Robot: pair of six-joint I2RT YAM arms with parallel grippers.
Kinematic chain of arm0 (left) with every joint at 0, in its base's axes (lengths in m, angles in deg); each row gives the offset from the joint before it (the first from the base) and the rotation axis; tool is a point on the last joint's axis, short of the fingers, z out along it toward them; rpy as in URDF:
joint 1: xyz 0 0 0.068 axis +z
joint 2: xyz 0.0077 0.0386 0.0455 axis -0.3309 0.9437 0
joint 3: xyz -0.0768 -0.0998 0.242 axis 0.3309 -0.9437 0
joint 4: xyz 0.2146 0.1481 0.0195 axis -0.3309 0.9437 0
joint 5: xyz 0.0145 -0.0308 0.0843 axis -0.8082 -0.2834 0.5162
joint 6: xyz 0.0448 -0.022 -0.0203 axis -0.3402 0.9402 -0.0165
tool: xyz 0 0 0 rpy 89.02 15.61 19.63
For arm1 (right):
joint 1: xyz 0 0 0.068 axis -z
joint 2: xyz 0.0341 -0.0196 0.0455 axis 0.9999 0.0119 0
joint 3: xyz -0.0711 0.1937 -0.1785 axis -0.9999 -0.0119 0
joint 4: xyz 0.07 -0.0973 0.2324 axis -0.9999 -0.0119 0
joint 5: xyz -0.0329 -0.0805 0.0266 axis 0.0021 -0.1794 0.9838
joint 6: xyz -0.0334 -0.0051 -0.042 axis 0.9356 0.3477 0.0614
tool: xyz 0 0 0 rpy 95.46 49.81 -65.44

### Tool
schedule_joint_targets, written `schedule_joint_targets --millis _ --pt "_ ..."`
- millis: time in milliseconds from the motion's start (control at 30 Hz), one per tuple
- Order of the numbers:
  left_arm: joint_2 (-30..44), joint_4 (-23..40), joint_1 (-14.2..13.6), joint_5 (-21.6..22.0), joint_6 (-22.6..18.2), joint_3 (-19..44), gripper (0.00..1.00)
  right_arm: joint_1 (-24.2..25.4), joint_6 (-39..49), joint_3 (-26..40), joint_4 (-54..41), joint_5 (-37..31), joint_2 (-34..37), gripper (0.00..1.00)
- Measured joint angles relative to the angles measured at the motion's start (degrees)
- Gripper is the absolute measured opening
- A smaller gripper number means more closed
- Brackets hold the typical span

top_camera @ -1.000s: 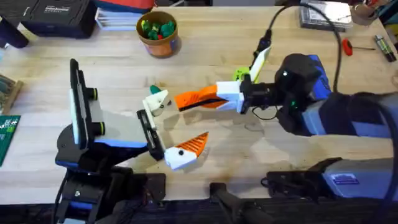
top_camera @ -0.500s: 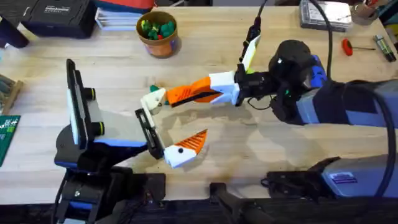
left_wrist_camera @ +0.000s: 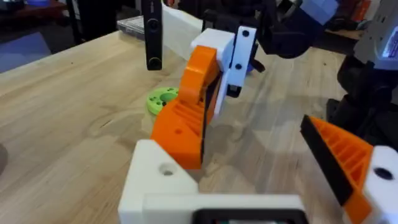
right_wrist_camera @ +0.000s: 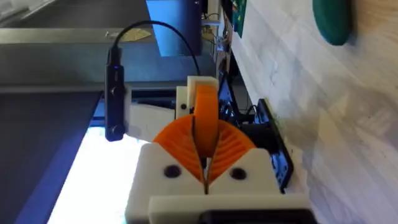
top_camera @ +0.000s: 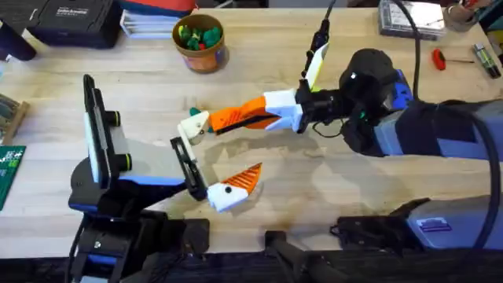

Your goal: Pick up the gripper from the table and insert it into the empty holder that is missing its gripper. Then pick up a screw, insert it into the mounting hole, and use the screwdriver to tighten it. Finally, clean up the table by picking up the vegetable and placing it into the bucket.

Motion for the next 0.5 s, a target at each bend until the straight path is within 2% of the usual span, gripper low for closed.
schedule_joint_targets --millis 267,500 --pt "-0.01 0.04 0.04 -0.50 -0.04 0.02 0.985 -0.87 0.33 0.89 -0.24 2.38 0.04 0.009" --pt "0.01 0.11 0.04 -0.57 0.20 0.02 0.985 -1.17 1.79 1.35 -3.38 0.80 0.04 0.009"
